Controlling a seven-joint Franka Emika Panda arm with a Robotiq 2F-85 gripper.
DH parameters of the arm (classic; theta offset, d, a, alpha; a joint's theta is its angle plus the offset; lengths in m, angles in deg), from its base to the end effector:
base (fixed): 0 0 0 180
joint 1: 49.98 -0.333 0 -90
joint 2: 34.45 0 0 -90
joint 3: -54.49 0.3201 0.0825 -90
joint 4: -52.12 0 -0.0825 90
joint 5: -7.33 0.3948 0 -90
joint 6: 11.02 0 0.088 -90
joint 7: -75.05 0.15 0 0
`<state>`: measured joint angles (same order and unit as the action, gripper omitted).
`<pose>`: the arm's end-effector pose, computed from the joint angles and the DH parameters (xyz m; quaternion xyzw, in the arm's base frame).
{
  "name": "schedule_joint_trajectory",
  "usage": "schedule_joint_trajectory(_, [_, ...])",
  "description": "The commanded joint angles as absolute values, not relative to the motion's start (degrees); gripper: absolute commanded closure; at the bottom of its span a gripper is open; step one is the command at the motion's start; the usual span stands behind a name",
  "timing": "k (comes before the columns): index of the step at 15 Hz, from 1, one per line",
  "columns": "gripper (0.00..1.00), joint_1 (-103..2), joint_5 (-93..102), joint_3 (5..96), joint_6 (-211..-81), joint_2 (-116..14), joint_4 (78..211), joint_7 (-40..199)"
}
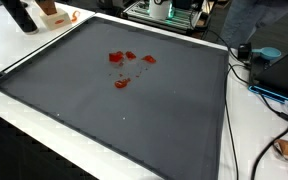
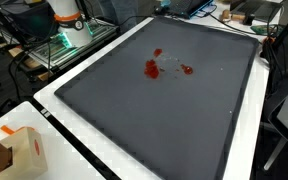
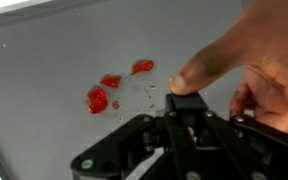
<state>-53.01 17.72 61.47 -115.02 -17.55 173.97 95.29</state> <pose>0.4634 0.1077 0.4898 -0.9909 0.1143 0.0267 0.0654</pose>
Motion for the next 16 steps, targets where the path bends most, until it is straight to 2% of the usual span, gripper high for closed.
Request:
schedule_joint_trajectory(1, [0.97,-53.0,17.7,61.4,-114.9,-17.6,173.8,95.3])
schedule_joint_trajectory(2, [0.88,-53.0,17.7,61.4,-115.0,-17.6,173.8,95.3])
schedule_joint_trajectory(16, [0.88,-53.0,17.7,61.4,-114.9,-17.6,173.7,95.3])
